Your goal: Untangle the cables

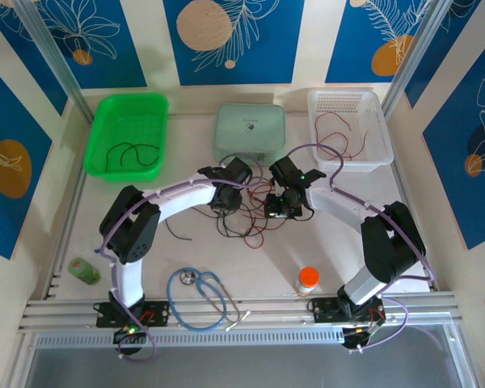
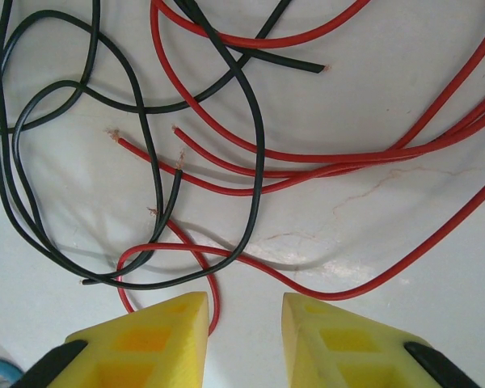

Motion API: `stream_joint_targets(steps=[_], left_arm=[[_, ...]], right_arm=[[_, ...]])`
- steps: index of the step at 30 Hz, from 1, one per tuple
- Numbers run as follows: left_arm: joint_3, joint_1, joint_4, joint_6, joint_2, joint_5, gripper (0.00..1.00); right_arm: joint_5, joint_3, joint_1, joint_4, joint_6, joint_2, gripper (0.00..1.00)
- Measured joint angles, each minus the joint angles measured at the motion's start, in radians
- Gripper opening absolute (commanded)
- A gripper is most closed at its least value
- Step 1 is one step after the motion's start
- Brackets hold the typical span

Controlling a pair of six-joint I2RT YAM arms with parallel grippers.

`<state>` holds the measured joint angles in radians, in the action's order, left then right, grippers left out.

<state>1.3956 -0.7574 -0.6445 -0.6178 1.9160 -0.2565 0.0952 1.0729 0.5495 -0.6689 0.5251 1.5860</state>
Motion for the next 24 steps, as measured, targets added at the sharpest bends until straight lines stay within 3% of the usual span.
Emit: stream_joint_targets(steps=[13, 24], left_arm=[[0.093, 0.055, 0.036, 0.053, 0.164, -0.006, 0.28], [0.119, 0.068, 0.056, 0.077, 0.18, -0.014, 0.25]], right_arm=[[-0.002, -0.01, 0.0, -0.002, 0.006, -0.006, 0.29], [-0.002, -0.015, 0.0, -0.001, 0.006, -0.008, 0.29]])
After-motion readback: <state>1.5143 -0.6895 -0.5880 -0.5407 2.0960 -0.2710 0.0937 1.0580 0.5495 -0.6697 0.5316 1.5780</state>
